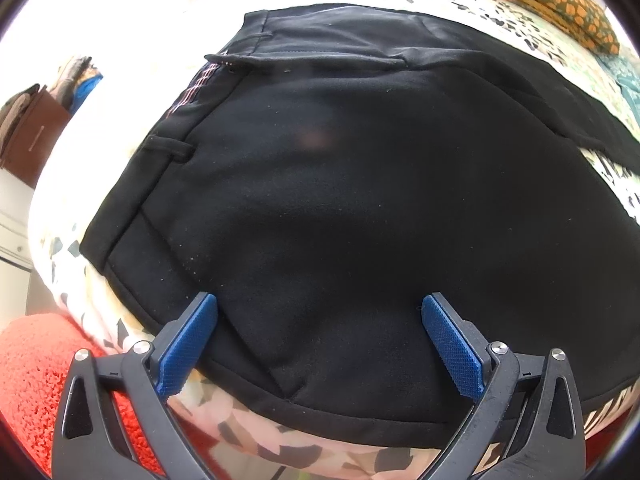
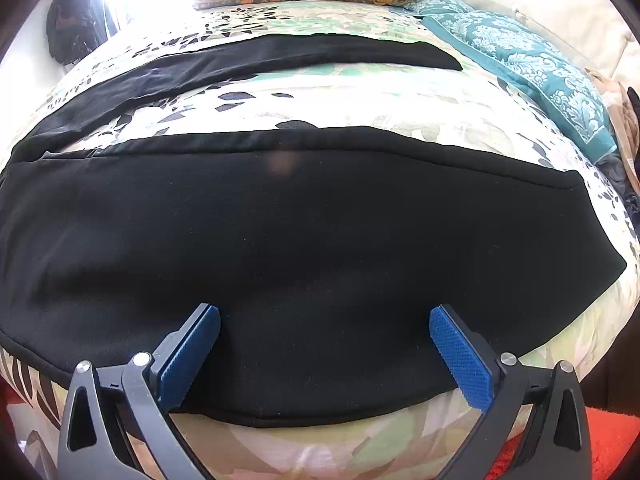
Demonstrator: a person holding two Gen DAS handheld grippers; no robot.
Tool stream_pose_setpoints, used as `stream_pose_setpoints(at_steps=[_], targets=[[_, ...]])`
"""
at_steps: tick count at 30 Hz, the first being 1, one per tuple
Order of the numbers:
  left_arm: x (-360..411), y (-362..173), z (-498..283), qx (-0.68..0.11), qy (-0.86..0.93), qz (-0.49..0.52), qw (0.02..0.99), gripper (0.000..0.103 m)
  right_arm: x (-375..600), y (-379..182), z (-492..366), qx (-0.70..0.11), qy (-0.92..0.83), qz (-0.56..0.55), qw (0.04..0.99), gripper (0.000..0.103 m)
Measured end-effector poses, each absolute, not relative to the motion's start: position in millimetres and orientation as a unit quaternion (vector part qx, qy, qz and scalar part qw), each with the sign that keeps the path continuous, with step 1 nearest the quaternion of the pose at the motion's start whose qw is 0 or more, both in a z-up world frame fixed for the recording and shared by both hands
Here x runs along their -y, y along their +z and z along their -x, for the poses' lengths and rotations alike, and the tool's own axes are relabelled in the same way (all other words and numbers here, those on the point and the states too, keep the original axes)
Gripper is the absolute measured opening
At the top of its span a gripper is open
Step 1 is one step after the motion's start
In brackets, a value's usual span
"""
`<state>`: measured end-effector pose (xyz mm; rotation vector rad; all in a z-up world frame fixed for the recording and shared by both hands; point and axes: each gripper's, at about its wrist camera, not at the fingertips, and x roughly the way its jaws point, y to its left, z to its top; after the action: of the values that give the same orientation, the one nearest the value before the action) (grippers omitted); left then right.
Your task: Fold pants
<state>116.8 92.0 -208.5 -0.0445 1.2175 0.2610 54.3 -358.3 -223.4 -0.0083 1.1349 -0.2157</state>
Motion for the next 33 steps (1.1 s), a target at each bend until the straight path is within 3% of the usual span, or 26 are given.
stream_pose_setpoints(at_steps=[5,11,16,20,23,29,33], targets=[[-98.1,-158.8,-115.8,-0.506,0.12,0.066,0.852,0.101,359.6,-212.4,-63.7,-0.561,-0.096,0.015,0.822,0.103],[-68.1,-134.3,-190.2,-0.501,0.03,0.083,0.861,0.101,343.1,-178.0,-58.2,-0.484,-0.076,0.048,0.87,0.103],[-48.1,-158.3,-288.6,-0.517,0.054,0.019,0.854,0.101,330.5,-170.1,-66.6,-0.464,-0.039,0.049,0.884,0.103],[-58.8,-221.6,-340.8,-0.572,0.135,-0.058,0.807,0.103,334.4,-163.4,-78.8,-0.46,-0.017,0.009,0.888,0.103],[-86.5,-219.4,-332.7,-0.563,0.127,0.012,0.816,0.103,342.4,-150.8,-93.0,-0.448,-0.01,-0.003,0.894,0.103],[-96.5,-184.0,-368.7,-0.536,0.108,0.058,0.835,0.101,427.5,-140.4,-185.7,-0.454,0.011,-0.095,0.886,0.103],[-92.5,-216.5,-410.4,-0.547,0.119,0.054,0.827,0.102,514.8,-144.7,-290.0,-0.484,-0.063,-0.117,0.865,0.103]])
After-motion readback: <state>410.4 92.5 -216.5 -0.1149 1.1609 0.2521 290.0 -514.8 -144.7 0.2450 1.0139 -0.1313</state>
